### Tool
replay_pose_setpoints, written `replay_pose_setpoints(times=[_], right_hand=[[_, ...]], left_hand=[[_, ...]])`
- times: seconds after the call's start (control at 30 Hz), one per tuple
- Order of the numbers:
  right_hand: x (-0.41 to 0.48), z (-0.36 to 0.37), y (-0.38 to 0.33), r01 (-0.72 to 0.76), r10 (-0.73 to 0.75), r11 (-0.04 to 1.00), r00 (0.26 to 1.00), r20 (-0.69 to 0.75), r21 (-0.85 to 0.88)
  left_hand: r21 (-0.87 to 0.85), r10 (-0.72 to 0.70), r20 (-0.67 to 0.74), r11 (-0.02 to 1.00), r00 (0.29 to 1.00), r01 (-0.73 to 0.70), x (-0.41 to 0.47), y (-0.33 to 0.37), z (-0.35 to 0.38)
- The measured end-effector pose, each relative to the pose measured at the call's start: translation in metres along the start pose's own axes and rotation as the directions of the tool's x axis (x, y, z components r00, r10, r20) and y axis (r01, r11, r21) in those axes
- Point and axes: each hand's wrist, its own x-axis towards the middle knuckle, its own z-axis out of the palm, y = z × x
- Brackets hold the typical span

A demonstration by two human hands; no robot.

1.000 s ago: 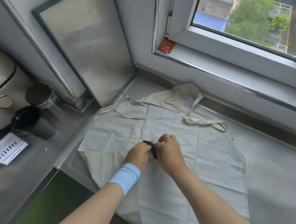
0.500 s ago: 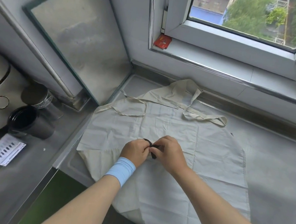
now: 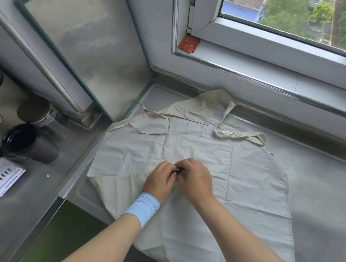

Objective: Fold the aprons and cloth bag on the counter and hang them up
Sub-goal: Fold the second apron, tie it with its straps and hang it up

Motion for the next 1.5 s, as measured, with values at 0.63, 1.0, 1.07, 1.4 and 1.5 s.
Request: replay_pose_setpoints(times=[0.63, 1.0, 1.07, 1.4, 1.5], right_hand=[[0.019, -0.03, -0.013, 0.04, -0.026, 0.997, 0.978, 0.207, -0.064], [0.052, -0.117, -0.098, 0.169, -0.082, 0.957, 0.937, 0.34, -0.235], [0.052, -0.131, -0.115, 0.156, -0.074, 0.966, 0.932, 0.354, -0.207], [0.037, -0.189, -0.199, 0.072, -0.088, 0.984, 0.992, 0.092, 0.164], [0.034, -0.199, -0.23, 0.07, -0.06, 0.956, 0.997, -0.044, 0.284]], left_hand=[[0.234, -0.18, 0.173, 0.962, 0.968, 0.136, 0.012, 0.001, -0.033], [-0.039, -0.086, 0.228, 0.994, 0.97, 0.098, 0.028, 0.079, -0.121], [0.045, -0.077, 0.261, 0.997, 0.962, 0.068, 0.027, 0.093, -0.137], [-0.319, -0.03, -0.065, 0.948, 0.997, 0.008, 0.009, 0.141, -0.207], [-0.273, -0.034, -0.17, 0.962, 0.985, -0.014, 0.011, 0.157, -0.234]])
